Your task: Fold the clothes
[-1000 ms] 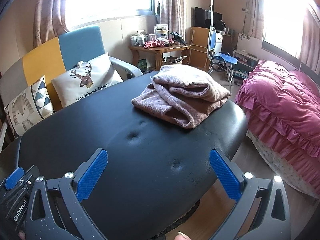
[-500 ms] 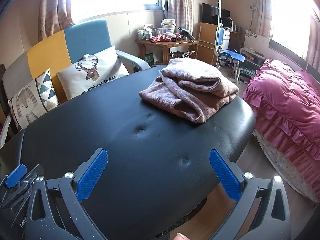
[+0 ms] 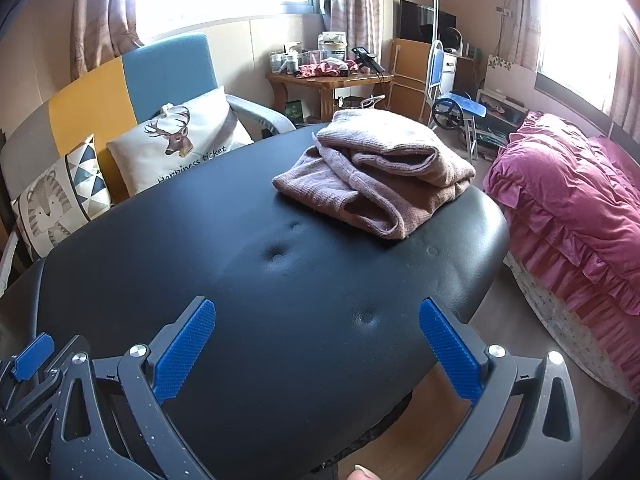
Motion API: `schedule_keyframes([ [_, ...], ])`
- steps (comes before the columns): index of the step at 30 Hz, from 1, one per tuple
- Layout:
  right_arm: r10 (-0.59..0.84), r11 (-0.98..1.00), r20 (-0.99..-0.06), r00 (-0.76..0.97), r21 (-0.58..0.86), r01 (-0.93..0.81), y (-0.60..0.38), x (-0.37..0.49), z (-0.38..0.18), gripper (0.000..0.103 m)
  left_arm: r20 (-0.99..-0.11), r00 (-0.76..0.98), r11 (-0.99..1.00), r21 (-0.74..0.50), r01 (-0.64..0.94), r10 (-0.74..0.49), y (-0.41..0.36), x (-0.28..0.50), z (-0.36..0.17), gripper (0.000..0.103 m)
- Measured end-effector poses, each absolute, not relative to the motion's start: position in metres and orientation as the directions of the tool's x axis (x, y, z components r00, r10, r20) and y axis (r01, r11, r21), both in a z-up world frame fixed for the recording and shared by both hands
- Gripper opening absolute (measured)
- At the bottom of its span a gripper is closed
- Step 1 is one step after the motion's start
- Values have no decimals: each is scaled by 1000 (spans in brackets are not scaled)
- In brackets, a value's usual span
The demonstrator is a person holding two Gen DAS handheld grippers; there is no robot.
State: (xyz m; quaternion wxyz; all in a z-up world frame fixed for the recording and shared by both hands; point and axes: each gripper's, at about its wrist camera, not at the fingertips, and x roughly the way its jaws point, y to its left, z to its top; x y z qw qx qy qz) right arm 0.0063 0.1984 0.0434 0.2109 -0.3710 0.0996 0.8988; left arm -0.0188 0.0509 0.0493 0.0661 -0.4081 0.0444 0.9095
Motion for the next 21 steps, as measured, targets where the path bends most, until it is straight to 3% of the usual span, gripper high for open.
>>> schedule_keyframes([
  [21, 293, -885, -727, -621, 38, -463, 206, 5, 35, 103, -761, -643, -983, 41, -177, 84, 61, -18, 44, 50],
])
